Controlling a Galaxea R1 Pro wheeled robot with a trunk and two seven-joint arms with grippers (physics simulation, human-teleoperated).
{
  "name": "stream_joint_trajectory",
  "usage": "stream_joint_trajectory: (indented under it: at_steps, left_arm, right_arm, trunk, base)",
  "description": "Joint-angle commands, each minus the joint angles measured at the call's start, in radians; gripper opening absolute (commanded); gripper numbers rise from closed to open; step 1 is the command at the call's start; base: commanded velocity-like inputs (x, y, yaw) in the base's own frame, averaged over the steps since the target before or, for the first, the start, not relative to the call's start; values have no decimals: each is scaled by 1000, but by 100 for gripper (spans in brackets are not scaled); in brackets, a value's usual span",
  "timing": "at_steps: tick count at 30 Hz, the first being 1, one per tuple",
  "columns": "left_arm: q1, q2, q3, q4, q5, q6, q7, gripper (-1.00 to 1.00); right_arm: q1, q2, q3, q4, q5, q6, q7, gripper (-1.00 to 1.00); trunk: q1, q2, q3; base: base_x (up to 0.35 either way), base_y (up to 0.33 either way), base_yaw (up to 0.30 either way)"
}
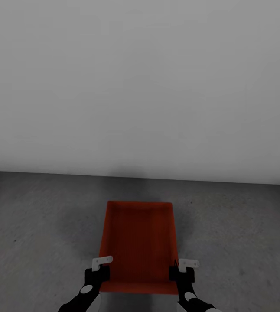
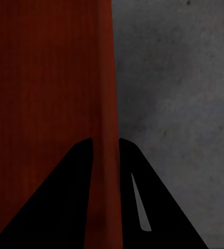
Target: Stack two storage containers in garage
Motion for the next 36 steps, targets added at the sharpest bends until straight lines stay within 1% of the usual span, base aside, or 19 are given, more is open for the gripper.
stream_joint_trajectory:
  at_steps: [1, 23, 36]
  left_arm:
    - [0, 1, -5, 3, 16, 19, -4, -100]
    - [0, 0, -5, 3, 16, 19, -4, -100]
    - [0, 1, -5, 2, 16, 15, -5, -100]
  right_arm:
    - [-1, -8, -3, -1, 10, -60, 3, -100]
    - [-1, -8, -3, -1, 10, -60, 3, -100]
    - [-1, -8, -3, -2, 10, -60, 3, -100]
  trunk:
    - [0, 0, -1]
    - [0, 0, -1]
    - [0, 0, -1]
  base:
    - [0, 0, 0]
    - [1, 0, 0]
    - [51, 0, 0]
